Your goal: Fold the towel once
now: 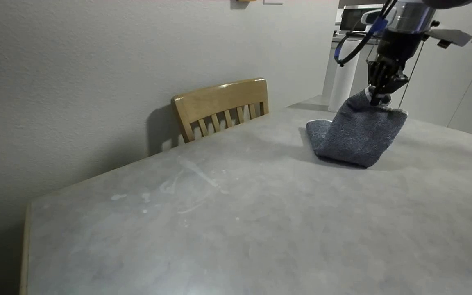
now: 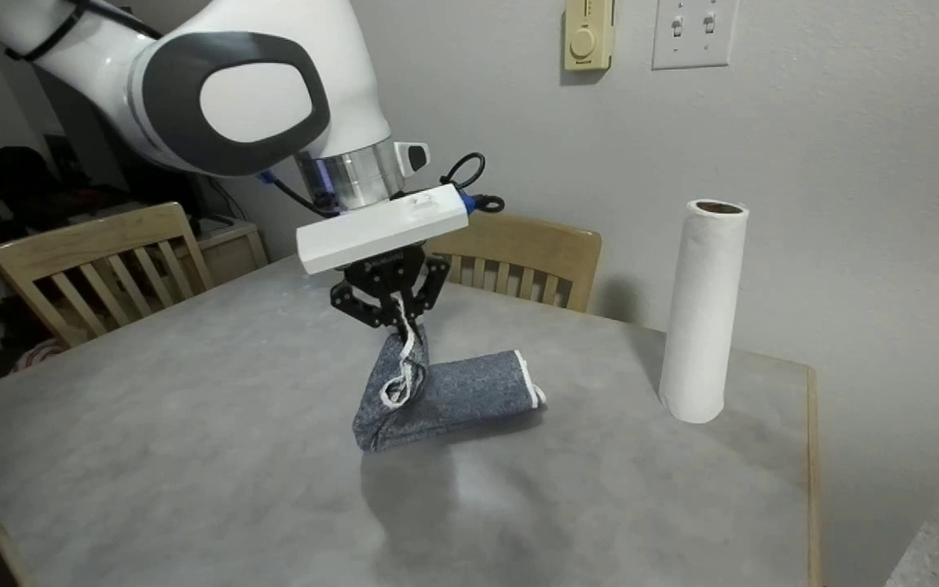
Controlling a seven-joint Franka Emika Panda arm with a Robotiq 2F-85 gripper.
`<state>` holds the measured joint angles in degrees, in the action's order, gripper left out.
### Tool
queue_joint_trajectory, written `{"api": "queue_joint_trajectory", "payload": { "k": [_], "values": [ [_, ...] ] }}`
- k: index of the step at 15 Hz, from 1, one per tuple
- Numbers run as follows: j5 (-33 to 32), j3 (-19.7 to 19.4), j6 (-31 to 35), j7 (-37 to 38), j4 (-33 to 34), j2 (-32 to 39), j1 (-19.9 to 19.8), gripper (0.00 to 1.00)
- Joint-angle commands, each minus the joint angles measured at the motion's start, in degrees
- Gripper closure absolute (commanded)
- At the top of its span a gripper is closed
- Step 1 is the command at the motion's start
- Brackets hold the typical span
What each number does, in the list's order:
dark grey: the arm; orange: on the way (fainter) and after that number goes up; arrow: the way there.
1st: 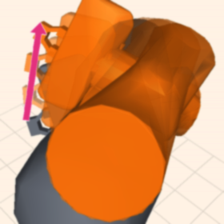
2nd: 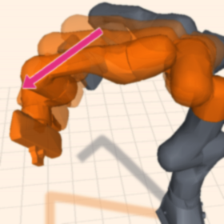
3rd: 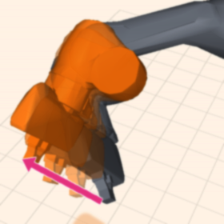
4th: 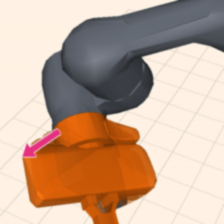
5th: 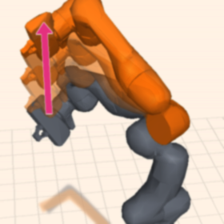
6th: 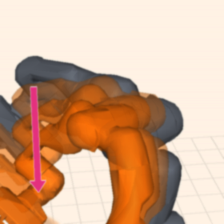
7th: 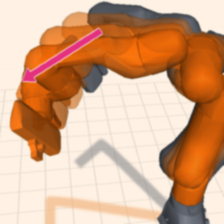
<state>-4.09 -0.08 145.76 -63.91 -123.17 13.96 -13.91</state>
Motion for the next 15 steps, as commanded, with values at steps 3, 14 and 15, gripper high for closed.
{"api": "queue_joint_trajectory", "payload": {
  "k": [3, 14, 15],
  "values": [
    [-3.65, -2.54, -4.9, -8.62, 1.74, -4.21, 0.63, 0.98],
    [-7.28, -4.74, -6.68, -10.87, 3.51, -4.78, 2.34, 0.98],
    [-7.07, -4.81, -6.71, -11.26, 3.89, -4.19, 2.27, 0.98]
  ]
}}
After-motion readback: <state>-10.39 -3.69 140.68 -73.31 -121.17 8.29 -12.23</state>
